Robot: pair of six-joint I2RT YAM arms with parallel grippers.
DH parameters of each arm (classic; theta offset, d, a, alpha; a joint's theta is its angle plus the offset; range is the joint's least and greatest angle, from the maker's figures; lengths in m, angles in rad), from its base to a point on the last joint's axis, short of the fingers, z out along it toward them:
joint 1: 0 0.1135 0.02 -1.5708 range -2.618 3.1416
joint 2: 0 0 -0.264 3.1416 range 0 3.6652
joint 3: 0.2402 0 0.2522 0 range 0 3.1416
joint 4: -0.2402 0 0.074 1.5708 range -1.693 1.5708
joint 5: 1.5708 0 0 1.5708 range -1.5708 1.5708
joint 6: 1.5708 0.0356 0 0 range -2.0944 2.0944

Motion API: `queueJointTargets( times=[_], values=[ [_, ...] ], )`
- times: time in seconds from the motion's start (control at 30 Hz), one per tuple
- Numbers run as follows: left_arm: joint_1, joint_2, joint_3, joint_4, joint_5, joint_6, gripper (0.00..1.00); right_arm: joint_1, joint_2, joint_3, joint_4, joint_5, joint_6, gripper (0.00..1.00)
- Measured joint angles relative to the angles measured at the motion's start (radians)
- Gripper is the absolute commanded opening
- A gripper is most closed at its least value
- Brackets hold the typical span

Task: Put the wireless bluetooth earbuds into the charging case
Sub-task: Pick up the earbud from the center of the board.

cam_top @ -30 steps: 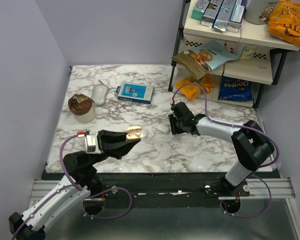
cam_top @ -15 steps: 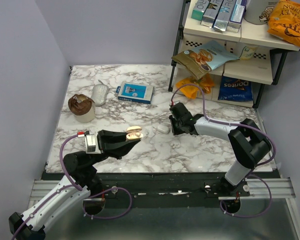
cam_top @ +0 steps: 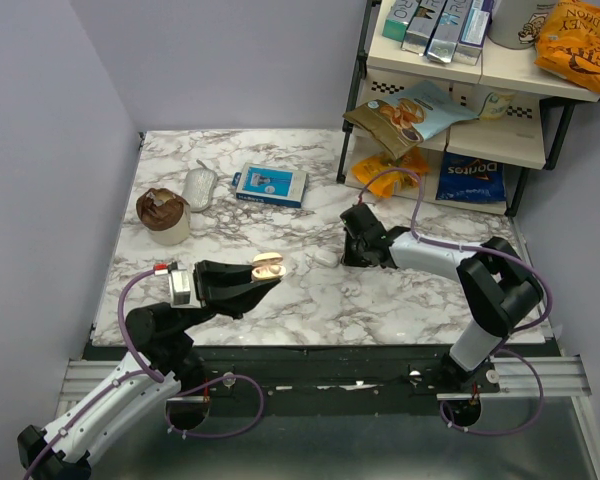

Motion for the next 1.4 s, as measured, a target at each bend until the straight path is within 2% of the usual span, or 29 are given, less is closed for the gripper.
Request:
queueJointTargets(
  times=[0.2, 0.4, 0.47, 0.5, 0.6, 0.7, 0.8, 0.93, 1.03, 1.2, 1.4],
  values=[
    [0.0, -0.009, 0.0, -0.003, 0.0, -0.001, 0.0, -0.006, -0.013, -0.009, -0.013, 0.005, 0.246, 0.01],
    [0.0, -0.019, 0.0, -0.01, -0.002, -0.001, 0.0, -0.046, -0.101, -0.097, -0.032, 0.054, 0.555, 0.01],
    [0.0, -0.022, 0.0, -0.012, -0.002, -0.001, 0.0, -0.061, -0.111, -0.114, -0.042, 0.061, 0.63, 0.11],
    [0.0, -0.022, 0.0, -0.012, -0.002, -0.001, 0.0, -0.069, -0.11, -0.117, -0.043, 0.061, 0.655, 0.24],
    [0.0, -0.021, 0.0, -0.013, -0.003, -0.001, 0.0, -0.087, -0.106, -0.118, -0.045, 0.059, 0.683, 0.46],
    [0.0, -0.021, 0.0, -0.013, -0.003, -0.001, 0.0, -0.093, -0.106, -0.117, -0.045, 0.056, 0.669, 0.57],
    [0.0, -0.021, 0.0, -0.014, -0.003, -0.001, 0.0, -0.094, -0.106, -0.114, -0.047, 0.058, 0.63, 0.63],
    [0.0, -0.021, 0.0, -0.014, -0.003, -0.001, 0.0, -0.094, -0.113, -0.094, -0.061, 0.058, 0.518, 0.64],
    [0.0, -0.021, 0.0, -0.018, -0.003, 0.0, 0.0, -0.094, -0.122, -0.047, -0.08, 0.056, 0.344, 0.6],
    [0.0, -0.018, 0.0, -0.024, -0.003, 0.0, 0.0, -0.094, -0.142, 0.005, -0.063, 0.04, -0.046, 0.51],
    [0.0, 0.018, 0.0, -0.024, -0.002, 0.0, 0.0, -0.094, -0.114, 0.006, -0.075, -0.034, -0.362, 0.51]
  ],
)
